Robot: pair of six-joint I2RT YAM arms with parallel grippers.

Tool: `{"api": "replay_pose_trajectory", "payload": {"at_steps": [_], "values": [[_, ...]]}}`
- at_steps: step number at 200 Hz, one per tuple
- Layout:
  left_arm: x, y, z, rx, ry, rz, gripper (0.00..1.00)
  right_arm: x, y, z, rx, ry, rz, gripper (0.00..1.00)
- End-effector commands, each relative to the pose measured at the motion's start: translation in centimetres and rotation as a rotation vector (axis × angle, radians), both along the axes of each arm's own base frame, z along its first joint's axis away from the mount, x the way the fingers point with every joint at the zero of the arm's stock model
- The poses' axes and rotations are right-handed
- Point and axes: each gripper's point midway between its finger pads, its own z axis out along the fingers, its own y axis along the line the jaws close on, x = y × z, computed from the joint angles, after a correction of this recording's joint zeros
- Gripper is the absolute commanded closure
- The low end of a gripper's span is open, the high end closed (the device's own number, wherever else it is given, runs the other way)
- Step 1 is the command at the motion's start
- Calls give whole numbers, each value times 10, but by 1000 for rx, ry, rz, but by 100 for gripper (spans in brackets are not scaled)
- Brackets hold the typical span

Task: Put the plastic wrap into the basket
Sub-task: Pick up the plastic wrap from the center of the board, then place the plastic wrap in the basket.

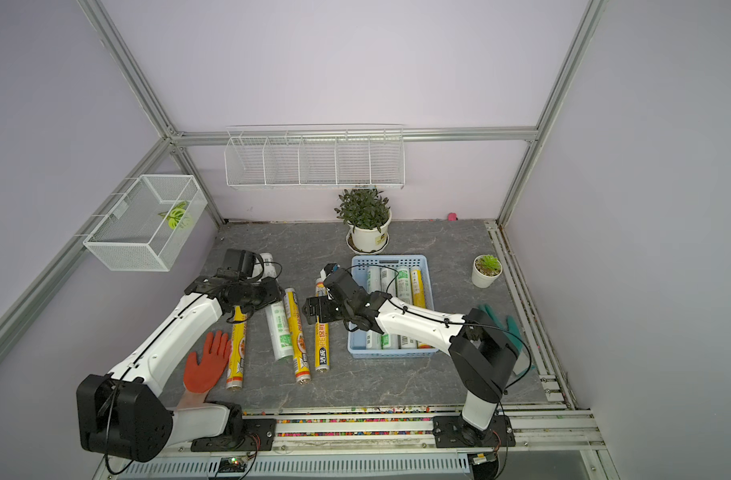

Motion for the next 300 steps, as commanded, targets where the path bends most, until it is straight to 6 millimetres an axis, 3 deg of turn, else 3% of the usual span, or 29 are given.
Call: {"api": "replay_pose_trajectory", "payload": {"at_steps": [1, 26, 76, 118, 139, 181, 265, 300], "values": [[15, -35, 43, -143, -128, -72, 84, 8, -18, 11, 5, -54, -61, 2], [17, -59, 52, -178, -139, -120, 84, 8, -41, 20, 13, -82, -118, 2], [20, -121, 65, -254, -138, -207, 85, 16, -117, 30, -23, -155, -338, 2], [22, -172, 56, -237, -82, -264, 85, 15, -168, 16, -43, -97, -426, 2], [25, -185, 46, -188, -44, -241, 83, 13, -185, 11, -39, -74, -456, 2], [29, -205, 23, -108, 33, -229, 85, 7, -208, 8, -36, -65, -493, 2], [32, -249, -10, 88, 96, -284, 84, -3, -226, -2, -44, -63, -528, 2], [33, -252, -23, 152, 127, -285, 84, -5, -234, -4, -49, -64, -544, 2]]}}
